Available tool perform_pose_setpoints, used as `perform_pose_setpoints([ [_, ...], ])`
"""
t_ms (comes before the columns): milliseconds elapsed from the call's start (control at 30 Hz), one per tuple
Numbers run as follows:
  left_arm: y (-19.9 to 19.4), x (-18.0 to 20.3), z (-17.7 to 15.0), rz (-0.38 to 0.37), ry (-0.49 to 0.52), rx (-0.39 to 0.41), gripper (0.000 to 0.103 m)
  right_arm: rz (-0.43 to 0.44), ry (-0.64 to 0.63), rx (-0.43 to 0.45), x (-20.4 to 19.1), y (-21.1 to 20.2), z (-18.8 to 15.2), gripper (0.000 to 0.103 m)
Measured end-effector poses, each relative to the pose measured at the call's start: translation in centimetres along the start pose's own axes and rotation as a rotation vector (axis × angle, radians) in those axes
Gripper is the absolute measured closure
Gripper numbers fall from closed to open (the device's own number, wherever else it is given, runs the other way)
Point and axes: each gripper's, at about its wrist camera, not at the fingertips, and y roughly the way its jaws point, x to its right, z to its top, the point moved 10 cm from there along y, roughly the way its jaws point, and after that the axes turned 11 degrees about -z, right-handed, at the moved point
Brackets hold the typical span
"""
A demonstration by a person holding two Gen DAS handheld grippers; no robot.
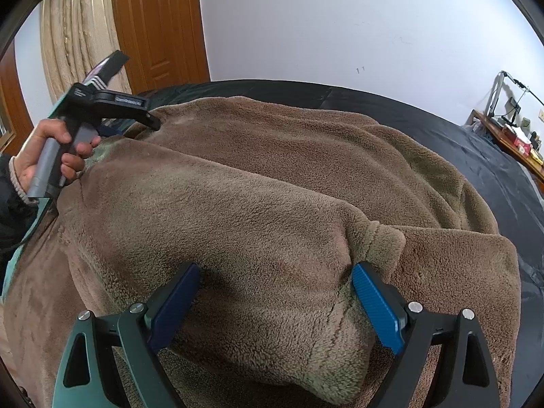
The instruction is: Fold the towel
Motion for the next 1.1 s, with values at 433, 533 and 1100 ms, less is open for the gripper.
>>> perform_pose_setpoints([
  [433, -3.8, 1.1, -9.6, -0.047, 0.171, -0.078, 0.002, -0.004, 0.000, 0.000, -0.1, 0.0, 0.1, 0.009],
  [533, -2.2, -0.5, -10.5, 0.001, 0.153, -0.073, 0.001, -0.008, -0.003, 0.000, -0.1, 0.0, 0.2, 0.009],
  [1100, -7.2, 3.3, -12.0, 0.012, 0.289, 0.070, 0.000, -0.011, -0.004, 0.002, 0.0, -0.1, 0.1, 0.009],
])
